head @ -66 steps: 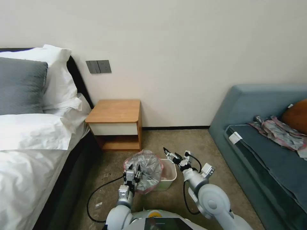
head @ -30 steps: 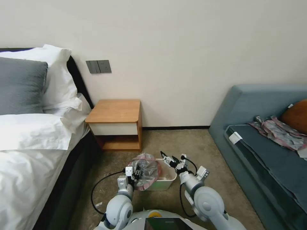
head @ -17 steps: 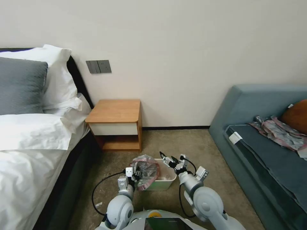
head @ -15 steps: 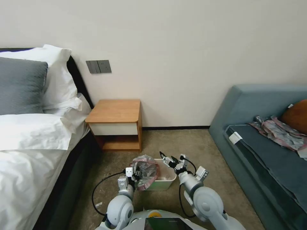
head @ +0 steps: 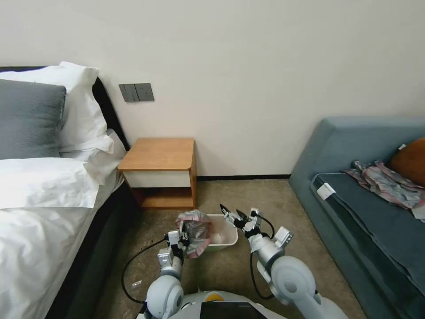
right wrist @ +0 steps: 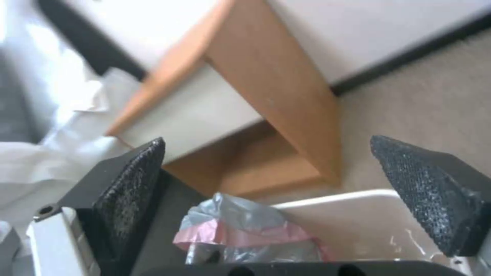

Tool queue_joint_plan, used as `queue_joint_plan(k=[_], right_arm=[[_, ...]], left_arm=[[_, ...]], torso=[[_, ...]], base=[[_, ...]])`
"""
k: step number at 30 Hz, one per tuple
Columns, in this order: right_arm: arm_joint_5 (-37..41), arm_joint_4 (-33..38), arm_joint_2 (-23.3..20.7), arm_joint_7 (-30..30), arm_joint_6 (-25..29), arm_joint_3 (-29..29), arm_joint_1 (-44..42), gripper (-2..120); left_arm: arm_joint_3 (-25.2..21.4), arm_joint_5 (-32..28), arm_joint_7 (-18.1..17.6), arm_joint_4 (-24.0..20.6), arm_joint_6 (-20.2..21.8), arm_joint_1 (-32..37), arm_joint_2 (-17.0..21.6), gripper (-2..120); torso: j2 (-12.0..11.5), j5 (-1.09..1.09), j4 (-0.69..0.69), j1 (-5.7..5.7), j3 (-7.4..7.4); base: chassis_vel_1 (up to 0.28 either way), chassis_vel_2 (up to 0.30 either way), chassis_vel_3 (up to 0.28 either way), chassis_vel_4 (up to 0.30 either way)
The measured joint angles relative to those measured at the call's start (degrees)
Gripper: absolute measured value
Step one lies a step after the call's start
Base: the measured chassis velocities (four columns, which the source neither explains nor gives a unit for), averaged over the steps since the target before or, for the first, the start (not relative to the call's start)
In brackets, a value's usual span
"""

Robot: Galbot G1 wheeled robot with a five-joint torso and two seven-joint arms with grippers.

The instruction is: Pick up the garbage bag from the table and place it over the trash can.

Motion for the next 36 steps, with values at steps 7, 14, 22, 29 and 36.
queue_joint_plan(k=[7,14,22,29,36], right_arm=[[-13.0,0.8,-3.6,-10.0,-0.4,-0.4,1.2,100],[-21.4,-1.2,-6.7,-14.5,-0.7,-2.8,3.6,100],[-27.1,-5.5,-6.4,-14.9,-1.1,-8.0,9.4,100],[-25.8,-7.6,-5.6,-14.0,-2.0,-13.2,14.0,100],[-16.9,-10.9,-2.8,-8.8,-3.5,-17.9,19.4,100]], left_arm=[[-2.8,2.5,1.8,-2.3,-5.1,0.9,1.2,7],[-4.1,2.4,4.4,-5.0,-7.5,0.5,2.5,7],[-4.6,4.5,6.9,-6.5,-9.4,1.8,2.3,7],[-5.2,5.6,7.9,-7.5,-9.8,2.3,1.8,7],[-6.1,6.0,8.3,-8.0,-10.1,2.4,1.8,7]], torso=[[0.0,0.00,0.01,0.00,0.00],[0.0,-0.01,0.01,0.00,0.00],[0.0,0.00,0.01,0.00,0.00],[0.0,-0.01,0.01,0.00,0.00],[0.0,-0.01,0.00,0.00,0.00]], base=[[0.000,0.000,0.000,0.000],[0.000,0.000,0.000,0.000],[0.000,0.000,0.000,0.000],[0.000,0.000,0.000,0.000],[0.000,0.000,0.000,0.000]])
